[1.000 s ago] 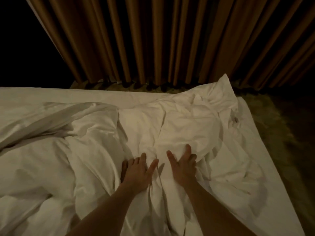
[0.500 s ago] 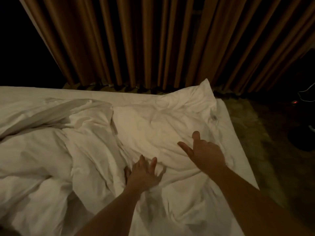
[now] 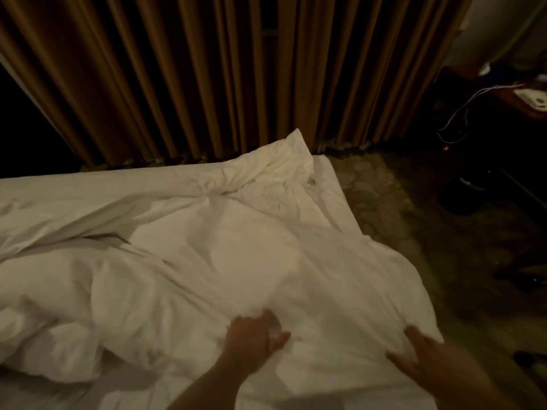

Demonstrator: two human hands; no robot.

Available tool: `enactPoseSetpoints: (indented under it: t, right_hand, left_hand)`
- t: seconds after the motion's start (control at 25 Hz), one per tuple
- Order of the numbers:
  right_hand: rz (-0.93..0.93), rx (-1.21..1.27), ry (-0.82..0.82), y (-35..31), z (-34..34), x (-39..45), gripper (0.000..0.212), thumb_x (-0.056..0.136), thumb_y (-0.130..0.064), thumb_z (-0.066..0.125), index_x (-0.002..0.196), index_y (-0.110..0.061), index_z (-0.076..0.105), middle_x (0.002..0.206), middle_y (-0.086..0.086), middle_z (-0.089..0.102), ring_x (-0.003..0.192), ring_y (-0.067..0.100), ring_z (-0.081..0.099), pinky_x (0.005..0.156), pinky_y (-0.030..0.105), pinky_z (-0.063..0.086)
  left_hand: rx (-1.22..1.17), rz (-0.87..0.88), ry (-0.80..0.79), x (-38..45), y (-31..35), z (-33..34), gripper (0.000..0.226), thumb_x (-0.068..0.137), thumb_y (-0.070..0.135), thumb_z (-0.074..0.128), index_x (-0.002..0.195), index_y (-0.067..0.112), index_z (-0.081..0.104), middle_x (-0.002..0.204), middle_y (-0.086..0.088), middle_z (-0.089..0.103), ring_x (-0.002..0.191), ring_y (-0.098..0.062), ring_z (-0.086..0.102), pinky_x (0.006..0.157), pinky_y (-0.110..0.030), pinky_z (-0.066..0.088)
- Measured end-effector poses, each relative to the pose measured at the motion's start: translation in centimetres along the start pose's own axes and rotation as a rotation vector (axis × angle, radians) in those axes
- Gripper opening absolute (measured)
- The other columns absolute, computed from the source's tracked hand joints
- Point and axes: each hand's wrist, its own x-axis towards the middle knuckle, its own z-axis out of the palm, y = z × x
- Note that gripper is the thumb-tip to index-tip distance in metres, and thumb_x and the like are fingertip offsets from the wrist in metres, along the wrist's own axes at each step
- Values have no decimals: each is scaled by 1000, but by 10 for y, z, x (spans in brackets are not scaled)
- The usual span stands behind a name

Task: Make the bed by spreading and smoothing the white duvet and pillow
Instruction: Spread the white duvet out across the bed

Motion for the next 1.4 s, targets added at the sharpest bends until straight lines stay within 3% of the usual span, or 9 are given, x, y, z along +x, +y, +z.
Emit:
enactPoseSetpoints:
  t: [0.12,0.2,0.36,0.48,0.76,1.04,1.24,1.32,1.4]
  right_hand:
    - [108,17,-155,-6,62,-19,170,2,-92,-35,158,-39,8,162,-9,32,140,14,43,116,33,33]
    - [128,51,-157,-24,81,-26,175,-2,-92,-37,157,-37,13,159,-8,36,140,16,43,116,36,33]
    - [-44,-42,141,-92,65,-40,134,50,-91,-30,151,-29,32,145,-8,48,129,15,48,103,34,41]
    - [-219,-117,339,-204,12,-46,137,54,-87,-36,152,-23,33,144,-6,48,127,17,48,101,33,41]
    - [-558,51,501,-501,-86,-101,115,70,-92,2,157,-19,24,157,2,36,143,23,32,114,38,29]
    - [-794,3,537,-705,-120,-77,108,78,-90,14,158,-18,19,163,4,24,151,23,17,122,41,18]
    - [-770,-121,435,-813,-113,10,116,71,-96,7,161,-23,-3,169,6,2,155,27,-4,124,49,-5]
    - [-757,-198,438,-831,-101,39,119,70,-97,1,162,-21,4,165,10,20,153,30,13,124,50,-2]
    - [-761,-166,496,-837,-91,58,116,77,-94,-1,158,-15,26,144,11,51,133,30,44,121,48,16]
  left_hand:
    - [-13,-55,-331,-58,18,54,107,67,95,9,137,23,46,130,-10,64,123,-27,60,100,-36,41]
    - [-35,-65,-399,-81,6,62,127,53,102,-2,136,20,47,129,-13,64,123,-26,58,105,-38,36]
    - [-177,-98,69,-94,-38,24,116,62,94,-17,119,25,55,114,3,66,113,-23,60,95,-34,38]
    - [-237,-181,252,-127,-115,-43,120,60,94,-21,122,24,54,118,6,63,112,-19,58,91,-33,40]
    - [-222,-558,589,-280,-386,-146,89,75,87,7,102,19,57,101,-6,67,101,-30,63,83,-40,49]
    - [-258,-911,559,-304,-543,-158,91,82,83,15,127,12,51,127,-10,54,116,-32,51,89,-46,44]
    - [-419,-1019,364,-252,-620,-115,100,83,87,21,159,22,15,166,-6,15,150,-33,17,114,-58,28]
    - [-485,-1042,379,-226,-635,-95,106,77,93,12,160,27,12,168,-1,11,152,-31,14,116,-60,24]
    - [-531,-1052,500,-200,-639,-78,103,77,91,7,153,26,32,159,-5,36,143,-32,35,111,-56,35]
